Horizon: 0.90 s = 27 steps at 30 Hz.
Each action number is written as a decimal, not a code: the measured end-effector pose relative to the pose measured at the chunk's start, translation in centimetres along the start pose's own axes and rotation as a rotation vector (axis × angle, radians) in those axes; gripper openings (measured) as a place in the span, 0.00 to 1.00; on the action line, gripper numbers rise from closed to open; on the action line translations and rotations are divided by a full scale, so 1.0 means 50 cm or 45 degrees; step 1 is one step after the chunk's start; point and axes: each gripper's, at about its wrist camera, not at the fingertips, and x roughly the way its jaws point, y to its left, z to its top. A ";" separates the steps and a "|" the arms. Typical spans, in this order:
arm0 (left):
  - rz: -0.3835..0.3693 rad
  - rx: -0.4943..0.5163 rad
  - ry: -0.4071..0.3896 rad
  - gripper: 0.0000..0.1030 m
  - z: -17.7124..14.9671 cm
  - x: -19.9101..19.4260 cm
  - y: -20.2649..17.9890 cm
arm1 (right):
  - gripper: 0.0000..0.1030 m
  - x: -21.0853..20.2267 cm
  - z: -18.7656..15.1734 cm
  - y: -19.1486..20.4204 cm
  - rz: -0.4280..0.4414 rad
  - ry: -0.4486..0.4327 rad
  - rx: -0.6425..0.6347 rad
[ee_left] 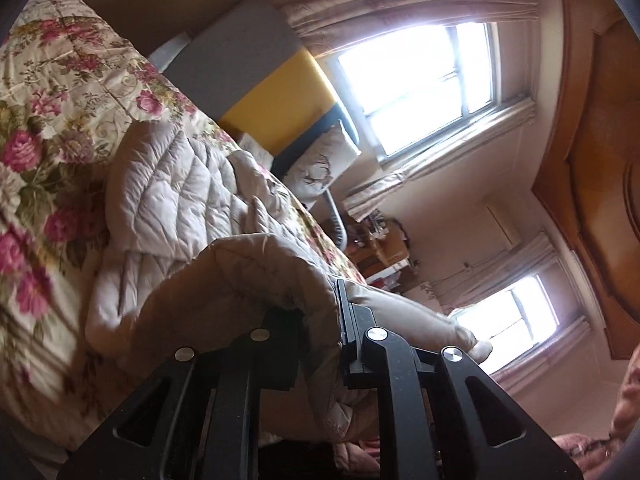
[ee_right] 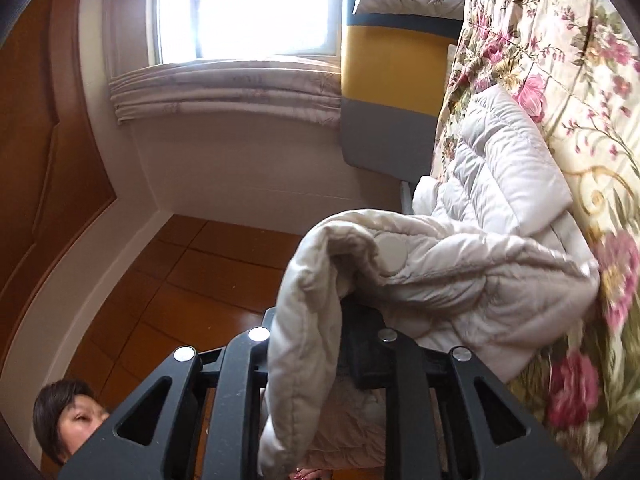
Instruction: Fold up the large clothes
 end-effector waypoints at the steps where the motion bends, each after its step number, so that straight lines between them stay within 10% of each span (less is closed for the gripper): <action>1: 0.014 -0.009 -0.006 0.12 0.009 0.011 0.007 | 0.19 0.011 0.012 -0.004 -0.022 -0.008 0.002; 13: 0.199 -0.248 -0.038 0.26 0.094 0.120 0.157 | 0.43 0.098 0.090 -0.118 -0.249 -0.145 0.104; 16: 0.175 -0.299 -0.100 0.61 0.106 0.120 0.172 | 0.66 0.108 0.102 -0.127 -0.211 -0.212 0.094; 18: 0.158 -0.269 -0.181 0.80 0.114 0.104 0.161 | 0.74 0.111 0.110 -0.115 -0.180 -0.242 0.059; 27: 0.501 0.046 -0.189 0.84 0.104 0.092 0.107 | 0.82 0.100 0.090 0.005 -0.631 -0.216 -0.390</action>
